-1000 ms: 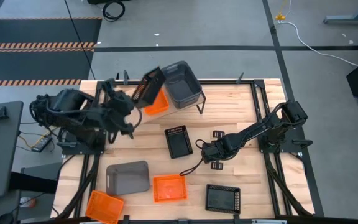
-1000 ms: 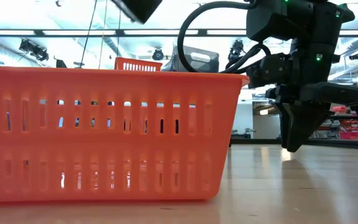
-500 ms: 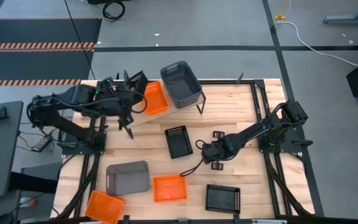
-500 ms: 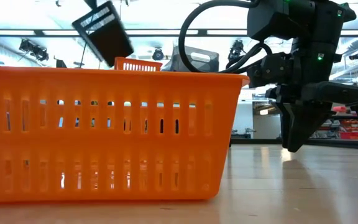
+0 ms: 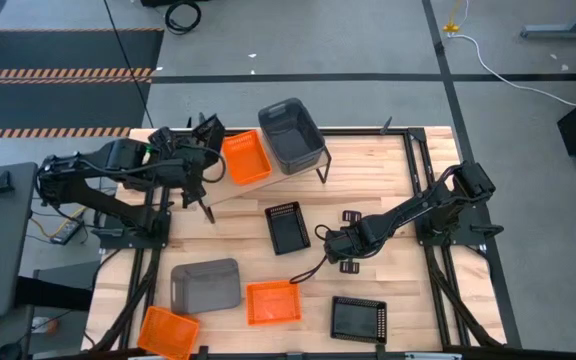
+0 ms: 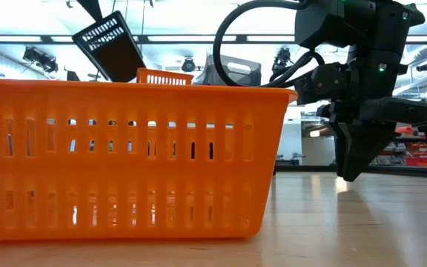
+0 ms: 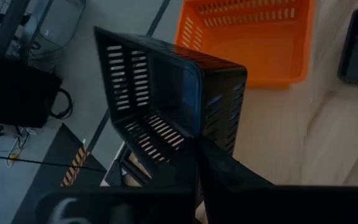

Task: Stack baskets on shelf by color
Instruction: Put the top left black basket on the shelf

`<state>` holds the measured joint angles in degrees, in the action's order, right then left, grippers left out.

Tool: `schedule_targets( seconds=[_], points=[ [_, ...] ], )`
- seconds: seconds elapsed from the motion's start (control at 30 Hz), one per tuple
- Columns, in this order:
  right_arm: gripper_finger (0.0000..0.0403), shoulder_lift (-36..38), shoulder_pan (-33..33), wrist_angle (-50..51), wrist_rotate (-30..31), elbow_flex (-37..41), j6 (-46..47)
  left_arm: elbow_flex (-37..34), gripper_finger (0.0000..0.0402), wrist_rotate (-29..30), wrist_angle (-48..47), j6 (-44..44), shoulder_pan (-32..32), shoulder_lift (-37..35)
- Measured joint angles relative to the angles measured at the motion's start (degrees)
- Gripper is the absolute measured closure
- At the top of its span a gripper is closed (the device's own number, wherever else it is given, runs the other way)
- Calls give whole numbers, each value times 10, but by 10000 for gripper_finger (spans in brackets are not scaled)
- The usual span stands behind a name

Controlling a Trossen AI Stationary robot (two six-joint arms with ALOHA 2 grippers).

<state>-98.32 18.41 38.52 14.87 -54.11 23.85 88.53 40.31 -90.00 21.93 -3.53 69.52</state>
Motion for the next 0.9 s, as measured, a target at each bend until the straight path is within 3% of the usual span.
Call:
schedule_targets(
  seconds=[0.4, 0.9],
  points=[
    [302, 0, 0, -1, 0, 0, 0, -101, 393, -57, 2, 30, 0, -7],
    [302, 0, 0, -4, 0, 0, 0, -110, 387, -137, -2, 75, -1, -1]
  ],
)
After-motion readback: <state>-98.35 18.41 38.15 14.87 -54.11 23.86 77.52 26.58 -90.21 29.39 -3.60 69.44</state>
